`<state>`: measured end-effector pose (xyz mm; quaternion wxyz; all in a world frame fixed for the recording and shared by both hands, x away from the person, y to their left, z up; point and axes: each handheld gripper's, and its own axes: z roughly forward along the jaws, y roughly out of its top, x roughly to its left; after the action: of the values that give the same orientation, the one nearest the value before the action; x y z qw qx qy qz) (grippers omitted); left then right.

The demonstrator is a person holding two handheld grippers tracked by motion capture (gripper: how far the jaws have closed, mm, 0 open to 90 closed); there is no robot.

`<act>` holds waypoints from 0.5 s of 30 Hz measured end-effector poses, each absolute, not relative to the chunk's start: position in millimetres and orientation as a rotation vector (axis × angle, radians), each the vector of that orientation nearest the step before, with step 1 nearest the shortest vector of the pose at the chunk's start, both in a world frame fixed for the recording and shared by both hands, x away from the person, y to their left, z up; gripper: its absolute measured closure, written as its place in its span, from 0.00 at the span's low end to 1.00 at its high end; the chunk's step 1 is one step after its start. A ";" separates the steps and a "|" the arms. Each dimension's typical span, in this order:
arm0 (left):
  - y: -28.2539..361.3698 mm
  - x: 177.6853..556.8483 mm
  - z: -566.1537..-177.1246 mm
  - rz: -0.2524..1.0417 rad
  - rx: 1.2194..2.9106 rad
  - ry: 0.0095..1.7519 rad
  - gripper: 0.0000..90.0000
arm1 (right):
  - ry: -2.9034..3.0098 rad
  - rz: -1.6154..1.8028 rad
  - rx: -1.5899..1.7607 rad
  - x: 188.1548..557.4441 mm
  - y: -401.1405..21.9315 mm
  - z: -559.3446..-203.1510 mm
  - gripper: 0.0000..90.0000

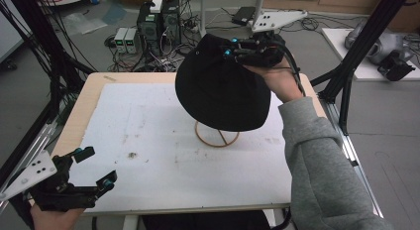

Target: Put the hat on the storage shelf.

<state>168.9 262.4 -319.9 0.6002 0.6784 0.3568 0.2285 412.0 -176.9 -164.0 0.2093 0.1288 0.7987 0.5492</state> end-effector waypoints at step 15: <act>269.4 169.8 -320.5 0.527 1.562 0.840 0.02 | 2.270 1.554 0.496 421.1 -165.3 -200.7 0.88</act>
<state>169.8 269.4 -320.5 0.6019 0.6741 0.3627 0.2274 421.1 -165.3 -200.7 0.1720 0.1749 0.7999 0.5477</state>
